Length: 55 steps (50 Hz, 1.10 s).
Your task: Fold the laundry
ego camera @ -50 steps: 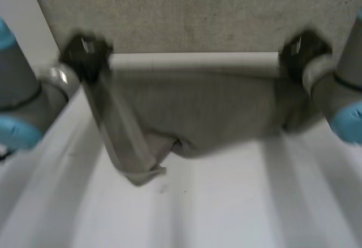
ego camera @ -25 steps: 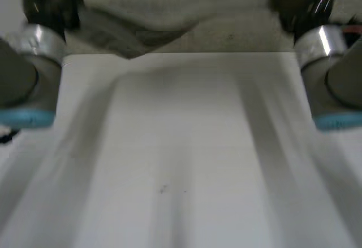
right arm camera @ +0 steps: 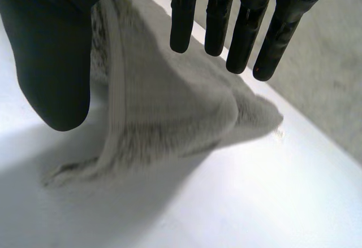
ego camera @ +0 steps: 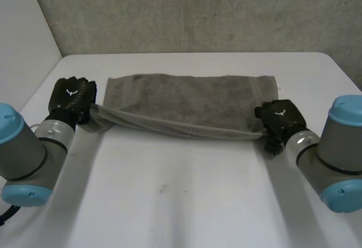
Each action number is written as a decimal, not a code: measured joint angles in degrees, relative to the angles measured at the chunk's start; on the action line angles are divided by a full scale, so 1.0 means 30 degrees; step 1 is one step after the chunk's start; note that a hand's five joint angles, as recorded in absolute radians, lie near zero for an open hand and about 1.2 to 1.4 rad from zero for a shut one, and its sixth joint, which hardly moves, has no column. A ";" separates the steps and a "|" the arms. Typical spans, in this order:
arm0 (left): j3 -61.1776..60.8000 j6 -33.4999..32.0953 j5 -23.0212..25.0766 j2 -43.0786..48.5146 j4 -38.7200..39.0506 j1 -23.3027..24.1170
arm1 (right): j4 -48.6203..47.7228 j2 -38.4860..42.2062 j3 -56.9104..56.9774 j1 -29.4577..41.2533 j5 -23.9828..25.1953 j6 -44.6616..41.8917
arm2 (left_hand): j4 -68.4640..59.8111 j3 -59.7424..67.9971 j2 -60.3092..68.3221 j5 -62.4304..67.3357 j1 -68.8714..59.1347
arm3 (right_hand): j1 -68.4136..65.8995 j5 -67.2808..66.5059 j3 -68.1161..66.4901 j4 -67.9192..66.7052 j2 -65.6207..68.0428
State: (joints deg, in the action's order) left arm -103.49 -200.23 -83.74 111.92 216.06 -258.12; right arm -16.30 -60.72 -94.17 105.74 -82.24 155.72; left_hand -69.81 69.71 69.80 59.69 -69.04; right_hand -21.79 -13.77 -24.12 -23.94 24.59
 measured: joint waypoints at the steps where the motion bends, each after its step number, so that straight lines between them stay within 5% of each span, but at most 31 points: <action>1: -0.0016 0.0003 -0.0005 -0.0088 -0.0012 -0.0050 | 0.0336 -0.0106 -0.0007 -0.0190 -0.0123 0.0818 | 0.0000 0.0000 0.0000 -0.0002 0.0000 | 0.0052 0.0185 0.0034 0.0134 0.0000; 11: -0.0313 0.0060 -0.0031 -0.0633 -0.0168 -0.0164 | 0.2156 -0.0468 -0.0120 -0.2039 -0.2087 0.6403 | 0.0000 0.0000 0.0000 -0.0002 0.0000 | 0.0052 0.0217 0.0034 0.0137 0.0000; 16: -0.0678 0.0076 -0.0014 -0.0862 -0.0275 -0.0135 | 0.2268 -0.0595 -0.0327 -0.2696 -0.2339 0.7665 | 0.0000 0.0000 0.0000 -0.0002 0.0000 | -0.7170 -0.8046 -0.8521 -0.8583 0.8577; 20: -0.0951 0.0088 -0.0007 -0.1010 -0.0359 -0.0058 | 0.2167 -0.0641 -0.0516 -0.2979 -0.1851 0.8031 | 0.0000 0.0000 0.0002 0.0000 0.0000 | -1.0978 -1.3239 -1.3854 -1.3991 1.3865; 32: -0.1443 0.0090 0.0025 -0.2278 -0.2034 0.0067 | 0.2207 -0.1327 -0.0809 -0.3032 0.0546 0.7694 | 0.0000 0.0000 0.0002 -0.0002 0.0000 | -1.0991 -1.4127 -1.4545 -1.4782 1.4327; 40: -0.1938 -0.0105 0.0110 -0.4531 -0.5139 -0.0066 | 0.4093 -0.3203 -0.0985 -0.2892 0.1250 0.2533 | 0.0000 0.0000 0.0002 -0.0002 0.0000 | -1.0991 -1.4193 -1.4545 -1.4785 1.4327; 42: -0.2214 -0.0678 0.0161 -0.5662 -0.6978 -0.0321 | 0.5923 -0.4140 -0.1235 -0.2961 0.1095 -0.1807 | 0.0000 0.0000 0.0002 -0.0002 0.0000 | -1.0991 -1.4225 -1.4545 -1.4785 1.4327; 50: -0.3252 -0.6226 0.1135 -0.9430 -1.4589 -0.1843 | 1.0620 -0.7455 -0.2282 -0.3790 -0.1459 -1.2927 | 0.0000 0.0002 0.0014 -0.0002 0.0002 | -1.0993 -1.4290 -1.4547 -1.4785 1.4327; 55: -0.3625 -0.8377 0.2161 -1.1403 -1.7747 -0.2348 | 1.1836 -0.9951 -0.2613 -0.4016 -0.2287 -1.5544 | 0.0000 0.0000 0.0018 -0.0002 0.0000 | -1.0993 -1.4292 -1.4545 -1.4785 1.4327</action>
State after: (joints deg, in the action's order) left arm -114.36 -225.36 -77.26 77.71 162.82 -265.17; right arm 19.21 -90.57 -102.01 93.69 -89.10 109.09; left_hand -69.81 69.71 69.85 59.69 -69.04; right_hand -54.76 -56.65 -67.75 -68.29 67.57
